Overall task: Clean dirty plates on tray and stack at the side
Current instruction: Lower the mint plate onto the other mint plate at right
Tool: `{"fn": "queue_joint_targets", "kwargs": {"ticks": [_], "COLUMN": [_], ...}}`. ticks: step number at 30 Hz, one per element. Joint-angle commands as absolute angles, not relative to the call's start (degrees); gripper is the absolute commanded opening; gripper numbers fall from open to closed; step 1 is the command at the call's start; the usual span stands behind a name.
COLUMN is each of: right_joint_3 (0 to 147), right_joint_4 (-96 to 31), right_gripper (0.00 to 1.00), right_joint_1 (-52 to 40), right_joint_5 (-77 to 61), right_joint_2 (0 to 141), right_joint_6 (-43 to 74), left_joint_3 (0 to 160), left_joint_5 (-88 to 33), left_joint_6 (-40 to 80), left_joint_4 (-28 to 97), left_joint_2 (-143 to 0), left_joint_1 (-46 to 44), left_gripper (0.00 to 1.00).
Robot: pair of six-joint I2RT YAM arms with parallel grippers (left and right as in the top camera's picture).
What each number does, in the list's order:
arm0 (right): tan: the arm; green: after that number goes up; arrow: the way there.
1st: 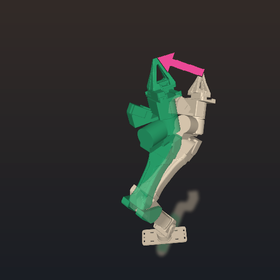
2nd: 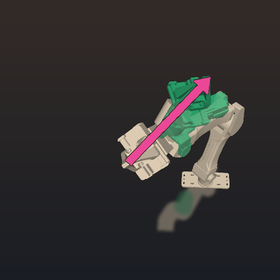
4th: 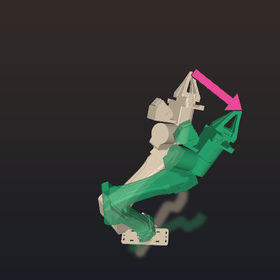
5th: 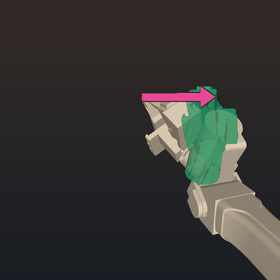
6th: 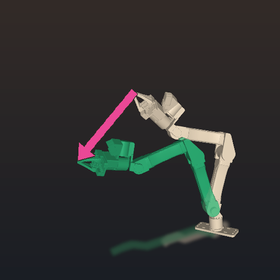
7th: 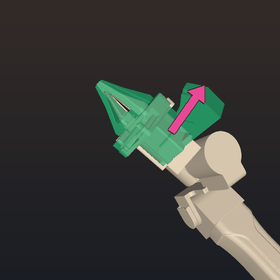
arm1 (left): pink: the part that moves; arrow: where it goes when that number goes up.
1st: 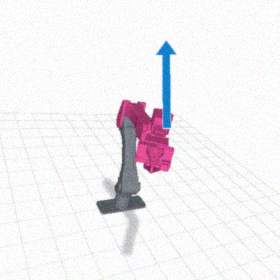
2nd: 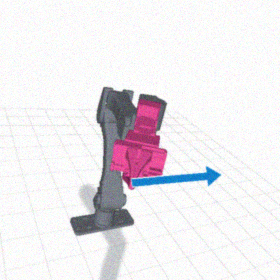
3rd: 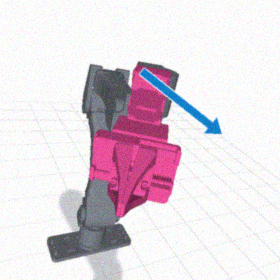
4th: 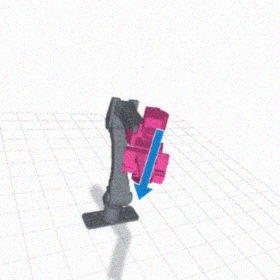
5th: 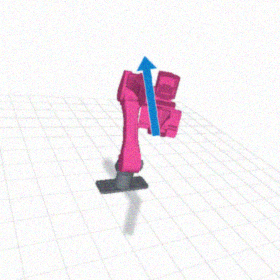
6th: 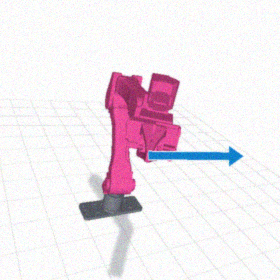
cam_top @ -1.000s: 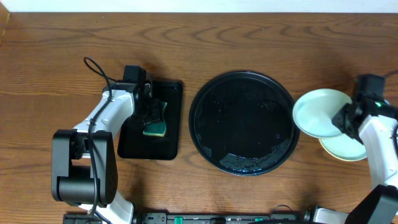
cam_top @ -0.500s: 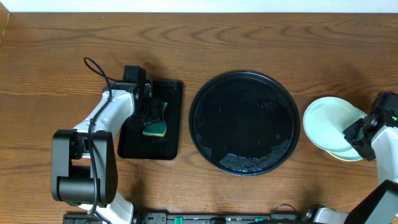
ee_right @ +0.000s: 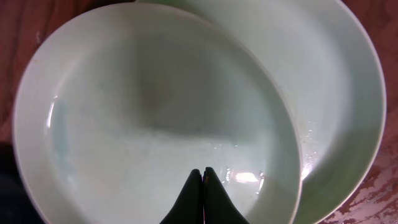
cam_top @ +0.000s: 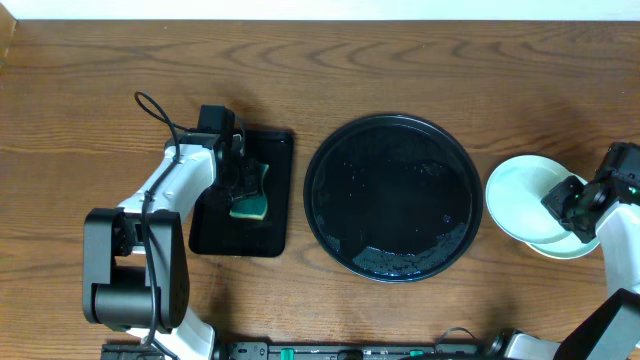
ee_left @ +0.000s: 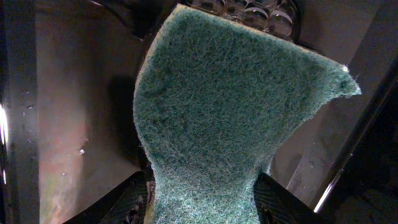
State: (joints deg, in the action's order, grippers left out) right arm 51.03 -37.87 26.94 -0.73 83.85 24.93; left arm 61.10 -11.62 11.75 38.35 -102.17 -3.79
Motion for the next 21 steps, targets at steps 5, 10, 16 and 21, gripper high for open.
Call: {"fn": "queue_joint_targets", "kwargs": {"ticks": [5, 10, 16, 21], "right_joint_3": [46.74, 42.44, 41.74, 41.76], "right_joint_4": [-35.94, -33.78, -34.48, -34.06], "right_gripper": [0.01, 0.01, 0.01, 0.02], "right_joint_1": [26.68, 26.70, 27.66, 29.82], "right_joint_5": [3.64, 6.52, 13.50, 13.52], "right_joint_2": [83.70, 83.70, 83.70, 83.70], "right_joint_6": [23.73, 23.75, 27.88, 30.46], "left_joint_3": [60.42, 60.42, 60.42, 60.42], "left_joint_5": [-10.41, -10.41, -10.44, -10.44], "left_joint_6": [11.20, 11.20, 11.20, 11.20], "left_joint_4": [38.35, 38.35, 38.35, 38.37], "left_joint_2": [-102.76, -102.76, -102.76, -102.76], "left_joint_1": [-3.55, -3.55, -3.55, -3.55], "left_gripper": [0.56, 0.56, 0.56, 0.56]}}
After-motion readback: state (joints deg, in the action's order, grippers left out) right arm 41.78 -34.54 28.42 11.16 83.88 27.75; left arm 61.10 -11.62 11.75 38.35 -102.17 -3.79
